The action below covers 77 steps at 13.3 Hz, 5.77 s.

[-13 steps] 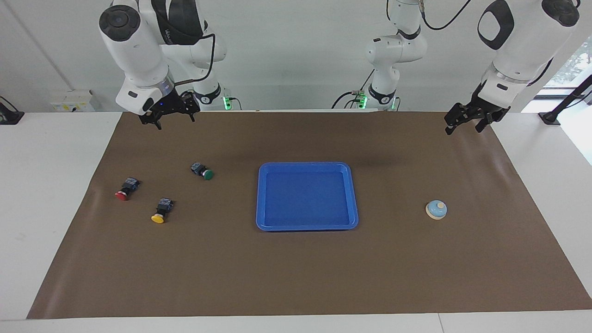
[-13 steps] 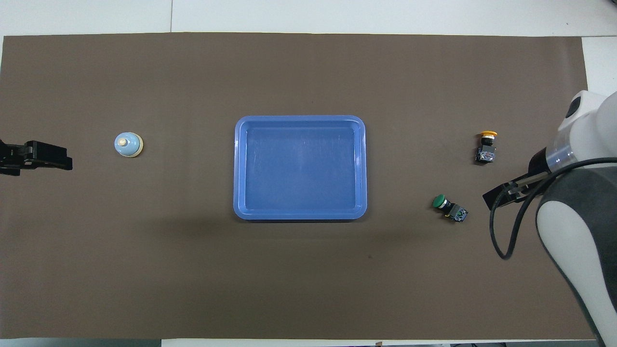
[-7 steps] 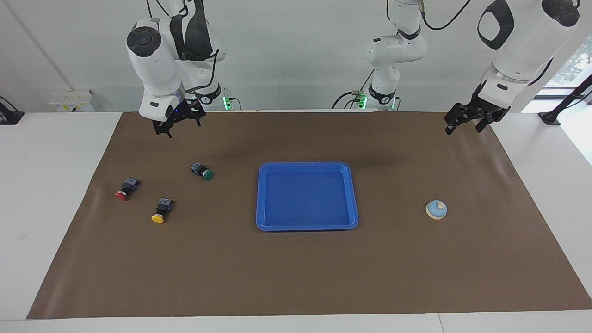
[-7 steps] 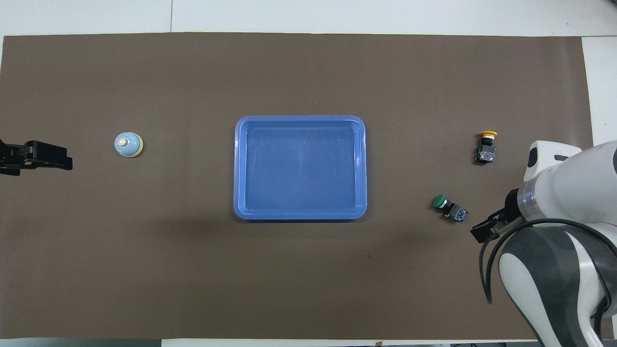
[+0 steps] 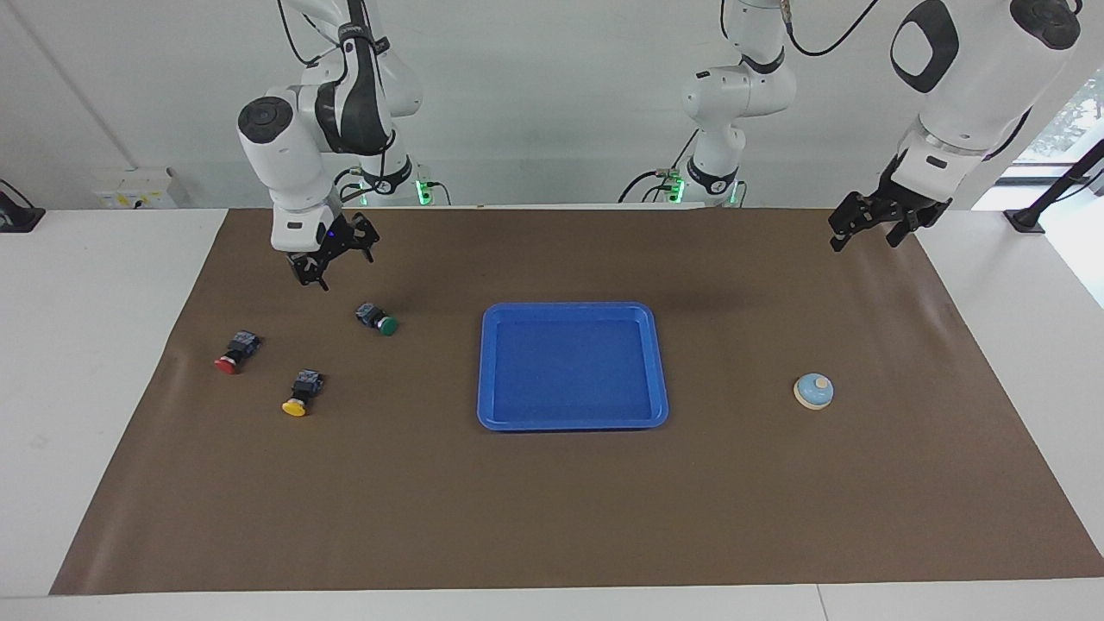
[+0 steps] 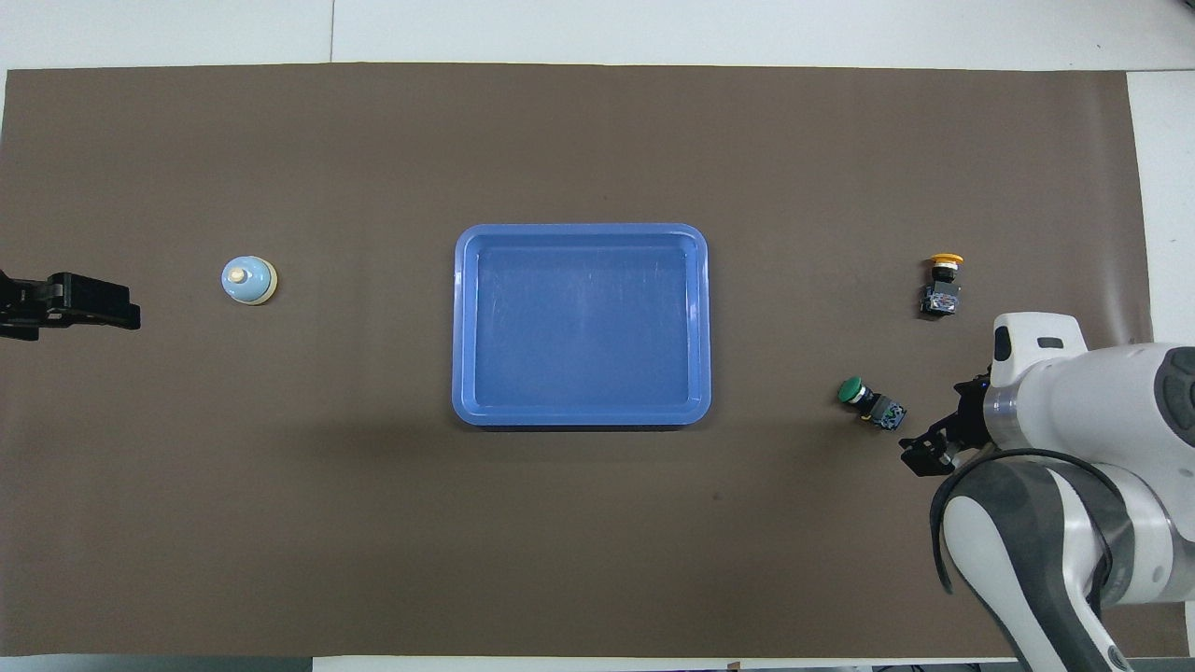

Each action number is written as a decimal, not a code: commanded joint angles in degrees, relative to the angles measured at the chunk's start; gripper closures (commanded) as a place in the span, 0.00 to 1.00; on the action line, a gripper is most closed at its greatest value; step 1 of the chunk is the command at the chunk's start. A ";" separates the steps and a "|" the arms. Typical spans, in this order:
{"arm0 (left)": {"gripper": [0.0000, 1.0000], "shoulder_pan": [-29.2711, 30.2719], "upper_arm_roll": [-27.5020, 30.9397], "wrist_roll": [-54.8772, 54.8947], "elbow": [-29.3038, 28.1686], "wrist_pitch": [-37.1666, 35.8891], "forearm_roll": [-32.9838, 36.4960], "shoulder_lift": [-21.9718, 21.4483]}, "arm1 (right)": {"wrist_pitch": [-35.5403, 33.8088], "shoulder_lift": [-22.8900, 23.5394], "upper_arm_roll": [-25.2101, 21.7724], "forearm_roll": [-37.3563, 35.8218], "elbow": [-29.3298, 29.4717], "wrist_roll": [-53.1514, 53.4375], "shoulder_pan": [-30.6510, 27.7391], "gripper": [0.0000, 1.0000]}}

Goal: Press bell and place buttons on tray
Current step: 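Reach the right gripper down toward the green-capped button, then close the right gripper on the green-capped button and lift it, then carry the green button over the blue tray and lower it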

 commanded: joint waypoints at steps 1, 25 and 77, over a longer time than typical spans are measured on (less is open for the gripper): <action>0.00 -0.10 0.31 0.02 0.73 -0.83 -0.61 -0.05 | 7.53 3.08 0.09 1.41 -2.44 -5.91 -0.32 0.00; 0.00 -0.10 0.31 0.02 0.73 -0.84 -0.61 -0.05 | 18.01 9.87 0.00 4.31 -5.69 -15.34 1.35 0.59; 0.00 -0.10 0.31 0.02 0.73 -0.84 -0.61 -0.05 | 1.15 41.51 0.17 -3.60 41.15 71.14 27.10 0.00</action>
